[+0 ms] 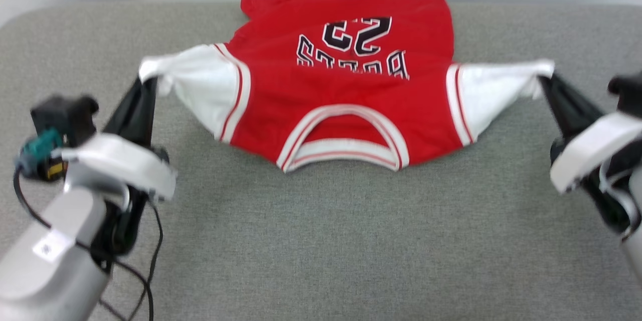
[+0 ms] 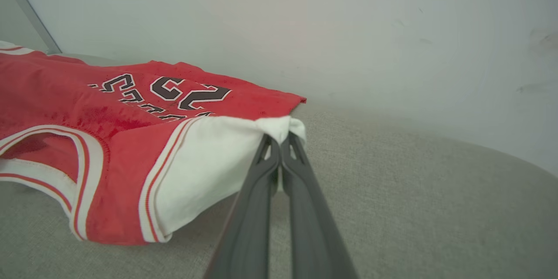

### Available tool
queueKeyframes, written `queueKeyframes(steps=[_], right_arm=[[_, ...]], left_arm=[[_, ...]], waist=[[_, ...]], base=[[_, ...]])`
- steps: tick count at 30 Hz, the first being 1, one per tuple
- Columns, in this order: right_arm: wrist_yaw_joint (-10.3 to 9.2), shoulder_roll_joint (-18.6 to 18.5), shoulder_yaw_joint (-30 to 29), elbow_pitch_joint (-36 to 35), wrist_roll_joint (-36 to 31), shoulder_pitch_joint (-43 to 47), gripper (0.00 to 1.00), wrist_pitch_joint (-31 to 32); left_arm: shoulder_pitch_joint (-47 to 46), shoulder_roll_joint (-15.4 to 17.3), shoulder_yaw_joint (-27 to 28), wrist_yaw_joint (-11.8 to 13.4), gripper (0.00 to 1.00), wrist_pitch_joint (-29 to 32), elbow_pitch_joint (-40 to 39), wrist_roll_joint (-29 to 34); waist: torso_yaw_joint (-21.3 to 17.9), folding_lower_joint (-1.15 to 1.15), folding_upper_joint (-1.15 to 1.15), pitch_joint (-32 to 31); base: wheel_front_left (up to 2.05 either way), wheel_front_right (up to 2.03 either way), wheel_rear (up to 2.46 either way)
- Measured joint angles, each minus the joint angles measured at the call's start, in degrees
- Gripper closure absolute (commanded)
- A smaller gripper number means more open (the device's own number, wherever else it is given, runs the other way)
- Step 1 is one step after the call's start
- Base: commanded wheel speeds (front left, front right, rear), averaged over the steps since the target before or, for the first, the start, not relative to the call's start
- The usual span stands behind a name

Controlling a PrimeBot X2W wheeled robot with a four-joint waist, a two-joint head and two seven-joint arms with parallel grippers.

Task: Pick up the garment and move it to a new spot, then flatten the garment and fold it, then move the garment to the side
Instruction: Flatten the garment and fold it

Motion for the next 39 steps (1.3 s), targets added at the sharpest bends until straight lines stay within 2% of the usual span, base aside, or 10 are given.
queueKeyframes(steps=[7, 13, 25, 32, 39], right_arm=[[0.0, 1.0, -3.36, -5.47, -0.77, 14.62, 1.0, 1.77], [0.0, 2.43, -8.56, -10.43, -2.66, 25.48, 1.0, 3.82], [0.0, 4.08, -20.15, -21.02, -6.04, 46.62, 1.0, 11.24], [0.01, 4.92, -23.19, -25.21, -6.6, 55.58, 1.0, 16.28], [0.01, 5.73, -23.93, -25.57, -6.37, 58.43, 1.0, 18.48]], left_arm=[[13.57, 2.04, 1.25, 4.23, 1.0, -0.29, -4.81, -2.71], [22.35, 2.42, 1.91, 6.43, 1.0, -0.57, -6.57, -4.55], [36.84, 1.33, 3.02, 7.98, 1.0, -0.71, -8.18, -8.43], [43.01, 1.2, 3.94, 8.17, 1.0, -0.78, -8.69, -9.29], [43.35, 0.23, 3.38, 8.05, 1.0, -0.78, -8.31, -8.43]], waist=[[-0.68, 0.0, 0.0, -4.89], [-1.21, 0.0, 0.0, -8.22], [-0.86, 0.01, 0.0, -12.48], [-0.41, 0.02, 0.0, -13.31], [0.31, 0.02, 0.0, -13.55]], base=[[0.0, 0.0, 0.0], [0.0, 0.0, 0.0], [0.0, 0.0, 0.0], [0.0, 0.0, 0.0], [0.0, 0.0, 0.0]])
